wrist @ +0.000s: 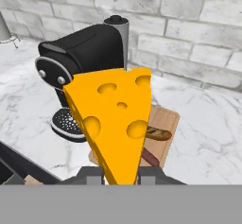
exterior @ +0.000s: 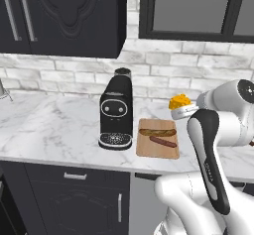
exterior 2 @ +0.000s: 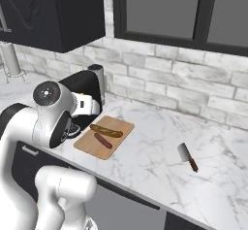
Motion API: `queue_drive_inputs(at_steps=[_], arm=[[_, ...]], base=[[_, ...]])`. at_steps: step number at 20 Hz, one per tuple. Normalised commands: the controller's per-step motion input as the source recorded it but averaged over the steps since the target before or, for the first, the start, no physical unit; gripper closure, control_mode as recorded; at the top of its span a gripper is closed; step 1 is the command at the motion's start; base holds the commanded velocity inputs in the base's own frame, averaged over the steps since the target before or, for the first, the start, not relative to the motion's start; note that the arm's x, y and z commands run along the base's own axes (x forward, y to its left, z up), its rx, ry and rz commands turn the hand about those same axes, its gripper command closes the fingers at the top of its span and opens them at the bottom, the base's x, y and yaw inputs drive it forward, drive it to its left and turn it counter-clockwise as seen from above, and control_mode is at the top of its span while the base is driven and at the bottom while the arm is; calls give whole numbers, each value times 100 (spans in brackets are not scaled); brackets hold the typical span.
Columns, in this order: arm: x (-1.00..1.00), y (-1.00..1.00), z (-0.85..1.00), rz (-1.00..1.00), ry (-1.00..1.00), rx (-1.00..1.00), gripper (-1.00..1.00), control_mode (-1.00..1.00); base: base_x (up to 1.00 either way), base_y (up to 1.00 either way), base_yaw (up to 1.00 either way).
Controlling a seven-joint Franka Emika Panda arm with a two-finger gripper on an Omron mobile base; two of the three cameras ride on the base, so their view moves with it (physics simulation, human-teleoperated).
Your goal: Retrieve the sausage and cheese from the fridge and place them on the cutting board on the counter.
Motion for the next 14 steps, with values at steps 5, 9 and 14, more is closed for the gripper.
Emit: queue_drive_inputs(at_steps=[5, 9, 14], arm=[[-3, -1, 0, 0, 0, 0, 100, -100], [-15, -1, -41, 0, 12, -18, 100, -100], [-4, 12, -44, 39, 34, -25, 100, -100]], base=[[0, 0, 0], [0, 0, 0], [0, 0, 0]])
